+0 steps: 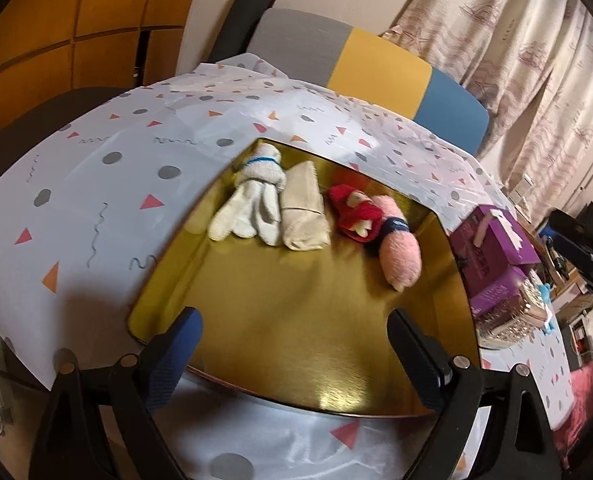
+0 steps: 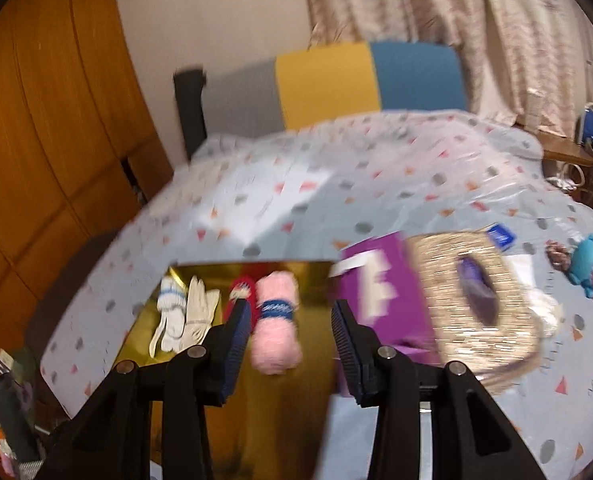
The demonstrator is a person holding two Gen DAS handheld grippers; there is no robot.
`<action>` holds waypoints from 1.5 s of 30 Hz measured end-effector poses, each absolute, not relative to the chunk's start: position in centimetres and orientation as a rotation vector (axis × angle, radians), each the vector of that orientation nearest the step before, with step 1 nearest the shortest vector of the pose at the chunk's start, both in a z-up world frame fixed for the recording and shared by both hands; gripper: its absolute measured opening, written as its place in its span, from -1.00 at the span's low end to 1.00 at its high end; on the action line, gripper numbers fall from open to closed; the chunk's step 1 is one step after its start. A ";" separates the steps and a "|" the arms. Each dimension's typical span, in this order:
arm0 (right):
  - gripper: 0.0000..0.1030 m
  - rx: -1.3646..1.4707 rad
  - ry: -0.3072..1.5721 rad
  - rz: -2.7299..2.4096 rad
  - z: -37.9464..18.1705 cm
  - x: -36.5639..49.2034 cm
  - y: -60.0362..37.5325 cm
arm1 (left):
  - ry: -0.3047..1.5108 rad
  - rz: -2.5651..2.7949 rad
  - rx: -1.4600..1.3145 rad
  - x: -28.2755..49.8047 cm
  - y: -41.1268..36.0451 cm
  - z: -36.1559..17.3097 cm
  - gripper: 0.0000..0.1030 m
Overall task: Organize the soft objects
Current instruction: 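Open the right tool and withdraw it from the tray, then grasp the blue plush doll with the right tool and lift it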
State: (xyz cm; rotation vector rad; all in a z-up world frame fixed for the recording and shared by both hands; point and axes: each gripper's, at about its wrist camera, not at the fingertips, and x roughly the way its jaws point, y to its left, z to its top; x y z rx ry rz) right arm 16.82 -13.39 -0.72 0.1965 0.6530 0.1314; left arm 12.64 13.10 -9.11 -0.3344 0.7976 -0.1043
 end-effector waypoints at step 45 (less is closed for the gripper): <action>0.50 0.191 0.820 -0.348 -10.1 14.7 -50.9 | 0.916 -0.546 -0.044 9.6 -10.6 -8.3 0.94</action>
